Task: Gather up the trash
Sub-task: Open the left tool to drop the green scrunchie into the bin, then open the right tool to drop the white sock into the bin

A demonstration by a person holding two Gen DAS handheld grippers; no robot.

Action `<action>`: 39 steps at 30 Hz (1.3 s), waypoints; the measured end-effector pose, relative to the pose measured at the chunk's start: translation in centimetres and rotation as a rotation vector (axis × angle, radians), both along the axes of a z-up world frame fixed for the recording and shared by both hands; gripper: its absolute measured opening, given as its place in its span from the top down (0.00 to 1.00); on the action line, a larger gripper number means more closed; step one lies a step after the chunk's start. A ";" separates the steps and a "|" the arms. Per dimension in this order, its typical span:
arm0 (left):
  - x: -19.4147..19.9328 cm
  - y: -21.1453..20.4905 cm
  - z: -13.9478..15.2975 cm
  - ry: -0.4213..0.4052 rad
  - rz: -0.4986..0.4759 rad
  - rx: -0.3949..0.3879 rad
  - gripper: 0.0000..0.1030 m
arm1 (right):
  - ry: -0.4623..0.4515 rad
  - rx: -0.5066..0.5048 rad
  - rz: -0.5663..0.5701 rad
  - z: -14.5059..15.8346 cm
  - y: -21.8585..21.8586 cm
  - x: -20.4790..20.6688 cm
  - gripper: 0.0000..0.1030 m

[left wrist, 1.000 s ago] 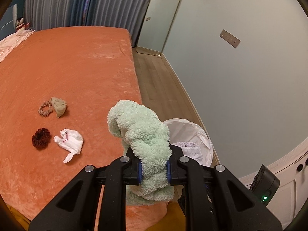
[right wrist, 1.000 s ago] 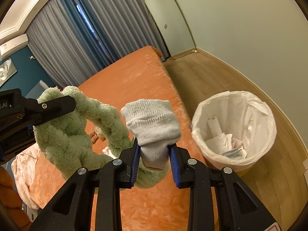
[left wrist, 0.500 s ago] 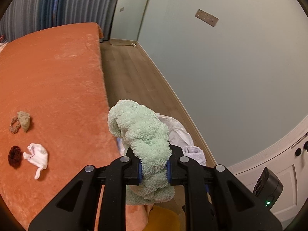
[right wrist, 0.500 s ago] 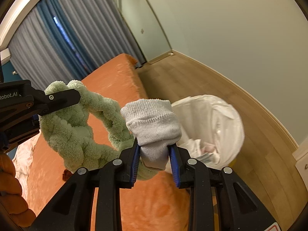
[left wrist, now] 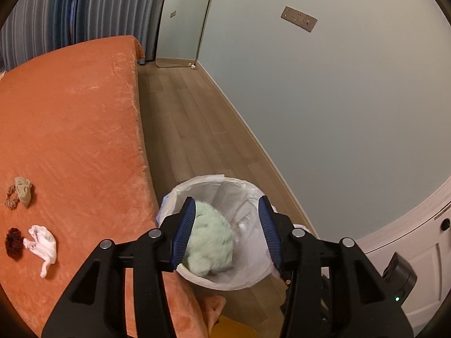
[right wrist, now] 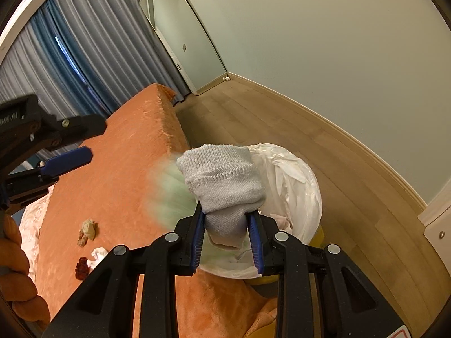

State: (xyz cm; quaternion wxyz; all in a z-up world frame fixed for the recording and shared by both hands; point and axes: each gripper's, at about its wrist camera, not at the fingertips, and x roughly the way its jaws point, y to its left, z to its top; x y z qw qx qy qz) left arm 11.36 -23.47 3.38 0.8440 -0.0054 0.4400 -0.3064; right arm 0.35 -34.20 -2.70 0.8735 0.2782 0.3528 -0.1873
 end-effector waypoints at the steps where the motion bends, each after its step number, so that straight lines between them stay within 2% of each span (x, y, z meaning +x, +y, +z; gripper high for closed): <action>1: 0.1 0.2 -0.2 -0.001 0.007 0.010 0.57 | 0.002 -0.001 0.000 0.0 0.0 0.2 0.74; 21: 2.7 4.5 -2.8 0.019 0.109 0.069 0.57 | 0.023 -0.043 0.046 -0.4 1.2 4.0 0.69; 27: 3.1 6.1 -3.5 0.037 0.143 0.069 0.56 | 0.016 -0.095 0.043 0.4 2.2 4.2 0.50; 39: 2.7 10.7 -4.3 0.059 0.196 0.061 0.56 | 0.030 -0.130 0.111 1.6 6.4 4.7 0.45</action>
